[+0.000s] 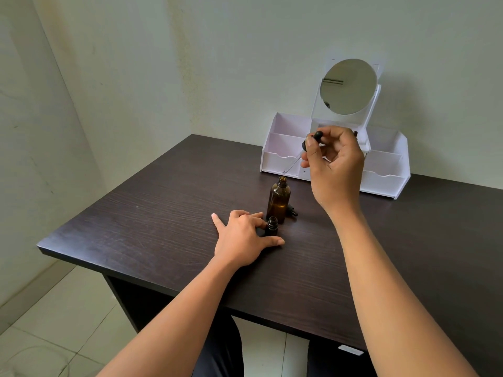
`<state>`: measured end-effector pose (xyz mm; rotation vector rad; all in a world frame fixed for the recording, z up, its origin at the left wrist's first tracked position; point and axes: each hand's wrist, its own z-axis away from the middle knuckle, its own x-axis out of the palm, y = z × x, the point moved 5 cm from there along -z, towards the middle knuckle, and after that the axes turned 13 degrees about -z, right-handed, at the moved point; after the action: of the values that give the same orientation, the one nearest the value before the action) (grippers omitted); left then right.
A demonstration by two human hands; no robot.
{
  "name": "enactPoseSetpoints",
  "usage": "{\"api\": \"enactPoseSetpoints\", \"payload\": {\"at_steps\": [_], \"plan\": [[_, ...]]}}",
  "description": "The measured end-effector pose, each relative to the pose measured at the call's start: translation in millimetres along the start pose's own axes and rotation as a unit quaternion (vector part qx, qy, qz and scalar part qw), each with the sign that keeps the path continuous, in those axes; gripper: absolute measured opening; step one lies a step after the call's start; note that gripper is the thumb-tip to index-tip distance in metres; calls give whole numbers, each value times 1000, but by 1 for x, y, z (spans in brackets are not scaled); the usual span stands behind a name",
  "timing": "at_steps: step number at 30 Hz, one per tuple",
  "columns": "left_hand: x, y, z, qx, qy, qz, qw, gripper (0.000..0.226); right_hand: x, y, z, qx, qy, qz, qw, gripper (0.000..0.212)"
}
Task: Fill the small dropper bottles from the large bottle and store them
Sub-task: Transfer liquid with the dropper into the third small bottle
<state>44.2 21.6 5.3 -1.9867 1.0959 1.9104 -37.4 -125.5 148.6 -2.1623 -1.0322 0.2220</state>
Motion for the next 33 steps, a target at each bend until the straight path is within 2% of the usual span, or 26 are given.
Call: {"api": "enactPoseSetpoints", "payload": {"at_steps": [5,19,33], "plan": [[0,1,-1,-1,-3,-10,1000,64,3,8,0,-1,-21,33,999,11],[1,-1,-2,-4,-8,-16,1000,66,16,39,-4,80,-105,147,980,5],[1,0,-2,0,-5,-15,1000,65,19,42,-3,86,-105,164,977,1]]}}
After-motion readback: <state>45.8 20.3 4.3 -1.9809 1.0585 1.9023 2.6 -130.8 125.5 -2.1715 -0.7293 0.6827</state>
